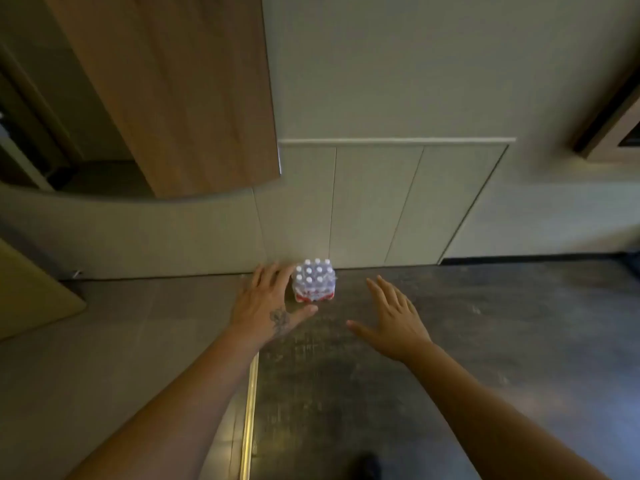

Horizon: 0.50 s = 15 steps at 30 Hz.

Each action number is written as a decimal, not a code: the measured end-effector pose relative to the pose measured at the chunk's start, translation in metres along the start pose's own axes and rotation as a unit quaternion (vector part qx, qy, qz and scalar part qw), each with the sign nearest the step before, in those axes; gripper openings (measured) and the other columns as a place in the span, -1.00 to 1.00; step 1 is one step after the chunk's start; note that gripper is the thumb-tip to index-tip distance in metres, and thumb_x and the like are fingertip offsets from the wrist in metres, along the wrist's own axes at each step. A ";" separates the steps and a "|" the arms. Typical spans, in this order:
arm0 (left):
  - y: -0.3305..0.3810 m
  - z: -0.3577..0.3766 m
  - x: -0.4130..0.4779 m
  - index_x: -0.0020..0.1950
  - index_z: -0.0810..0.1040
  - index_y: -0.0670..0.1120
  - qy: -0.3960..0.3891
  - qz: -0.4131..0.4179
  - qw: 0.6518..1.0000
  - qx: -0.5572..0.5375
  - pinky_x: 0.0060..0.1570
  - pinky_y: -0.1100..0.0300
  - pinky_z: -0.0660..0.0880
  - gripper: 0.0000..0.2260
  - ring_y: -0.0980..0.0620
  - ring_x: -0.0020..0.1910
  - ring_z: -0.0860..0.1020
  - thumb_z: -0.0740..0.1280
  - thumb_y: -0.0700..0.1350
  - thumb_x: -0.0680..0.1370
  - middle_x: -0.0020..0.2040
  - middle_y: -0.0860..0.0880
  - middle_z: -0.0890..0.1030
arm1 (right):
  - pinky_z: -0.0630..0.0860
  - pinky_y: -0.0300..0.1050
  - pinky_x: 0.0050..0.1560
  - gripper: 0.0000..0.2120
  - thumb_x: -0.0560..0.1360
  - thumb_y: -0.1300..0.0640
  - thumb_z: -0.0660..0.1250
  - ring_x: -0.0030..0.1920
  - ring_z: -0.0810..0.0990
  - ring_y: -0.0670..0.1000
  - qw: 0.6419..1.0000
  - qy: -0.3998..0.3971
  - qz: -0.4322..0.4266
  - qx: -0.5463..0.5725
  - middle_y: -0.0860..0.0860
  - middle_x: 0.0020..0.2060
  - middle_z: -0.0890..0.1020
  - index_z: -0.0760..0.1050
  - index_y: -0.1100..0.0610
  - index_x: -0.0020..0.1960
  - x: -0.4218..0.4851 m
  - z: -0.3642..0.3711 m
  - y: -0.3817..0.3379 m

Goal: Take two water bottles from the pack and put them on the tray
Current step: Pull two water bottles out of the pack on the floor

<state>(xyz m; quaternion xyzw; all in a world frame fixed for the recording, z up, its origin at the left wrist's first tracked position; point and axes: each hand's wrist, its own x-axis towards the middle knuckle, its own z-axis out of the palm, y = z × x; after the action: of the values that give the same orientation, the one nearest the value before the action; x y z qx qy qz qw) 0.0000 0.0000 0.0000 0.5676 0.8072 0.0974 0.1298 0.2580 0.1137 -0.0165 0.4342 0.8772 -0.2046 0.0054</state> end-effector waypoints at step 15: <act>-0.003 0.060 0.144 0.75 0.01 0.14 -0.057 -0.063 0.996 -0.003 0.66 -0.31 0.16 0.02 -0.19 0.76 0.03 0.07 0.65 0.42 0.79 -0.10 0.07 | -0.03 0.19 0.67 0.12 0.34 -0.68 -0.12 0.70 -0.05 0.13 0.998 -0.060 -0.018 0.028 0.03 0.72 -0.07 -0.13 -0.04 0.70 0.167 0.023 0.077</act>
<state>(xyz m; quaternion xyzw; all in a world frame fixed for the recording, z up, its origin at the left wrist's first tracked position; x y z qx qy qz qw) -0.0301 0.1347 -0.0719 0.5202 0.8321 0.0594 0.1833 0.2088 0.2730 -0.0963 0.4050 0.8770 -0.2550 0.0417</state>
